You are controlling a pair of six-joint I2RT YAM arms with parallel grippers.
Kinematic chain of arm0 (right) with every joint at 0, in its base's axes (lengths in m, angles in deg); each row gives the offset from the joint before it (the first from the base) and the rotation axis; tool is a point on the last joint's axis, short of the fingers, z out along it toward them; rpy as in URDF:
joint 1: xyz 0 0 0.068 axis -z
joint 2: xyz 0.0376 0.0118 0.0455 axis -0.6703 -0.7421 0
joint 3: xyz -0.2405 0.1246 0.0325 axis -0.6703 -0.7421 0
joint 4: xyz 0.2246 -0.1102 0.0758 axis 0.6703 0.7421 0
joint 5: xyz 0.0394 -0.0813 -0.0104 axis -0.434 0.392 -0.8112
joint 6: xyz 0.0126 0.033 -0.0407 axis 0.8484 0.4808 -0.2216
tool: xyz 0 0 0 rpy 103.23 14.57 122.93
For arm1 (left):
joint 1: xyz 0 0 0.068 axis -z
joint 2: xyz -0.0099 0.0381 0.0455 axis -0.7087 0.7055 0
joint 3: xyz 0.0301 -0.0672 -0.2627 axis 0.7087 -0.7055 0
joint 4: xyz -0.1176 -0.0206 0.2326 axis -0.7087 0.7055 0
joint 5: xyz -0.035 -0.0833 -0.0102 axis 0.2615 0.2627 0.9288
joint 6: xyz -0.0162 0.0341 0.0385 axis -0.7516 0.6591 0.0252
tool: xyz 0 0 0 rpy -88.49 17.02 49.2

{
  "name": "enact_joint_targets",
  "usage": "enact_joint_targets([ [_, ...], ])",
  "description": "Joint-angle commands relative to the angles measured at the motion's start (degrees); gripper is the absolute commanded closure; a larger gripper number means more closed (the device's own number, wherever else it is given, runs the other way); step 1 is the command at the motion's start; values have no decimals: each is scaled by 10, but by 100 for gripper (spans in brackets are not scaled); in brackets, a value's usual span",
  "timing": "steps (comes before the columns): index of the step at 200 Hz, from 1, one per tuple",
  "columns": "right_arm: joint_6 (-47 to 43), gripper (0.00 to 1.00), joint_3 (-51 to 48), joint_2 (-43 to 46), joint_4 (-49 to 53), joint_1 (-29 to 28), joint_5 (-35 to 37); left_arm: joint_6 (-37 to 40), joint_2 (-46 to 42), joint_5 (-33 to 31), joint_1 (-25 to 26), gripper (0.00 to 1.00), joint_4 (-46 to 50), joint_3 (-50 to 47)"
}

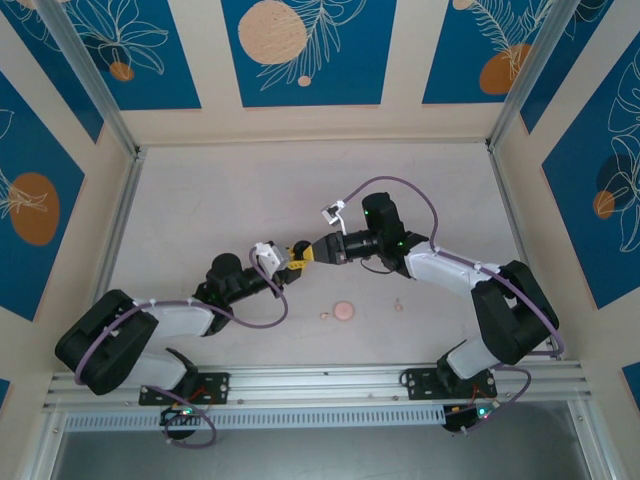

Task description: Insert wireless bluetooth earbuds into charging case

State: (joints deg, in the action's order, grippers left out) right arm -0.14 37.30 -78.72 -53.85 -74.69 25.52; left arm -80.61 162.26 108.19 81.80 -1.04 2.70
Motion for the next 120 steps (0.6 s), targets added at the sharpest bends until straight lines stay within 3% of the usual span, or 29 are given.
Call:
enact_joint_targets([
  [1, 2, 84, 20, -9, -4, -6, -2, 11, -13, 14, 7, 92, 0, 2],
  [120, -2, 84, 34, -12, 4, -16, 6, 12, -11, 16, 7, 92, 7, 2],
])
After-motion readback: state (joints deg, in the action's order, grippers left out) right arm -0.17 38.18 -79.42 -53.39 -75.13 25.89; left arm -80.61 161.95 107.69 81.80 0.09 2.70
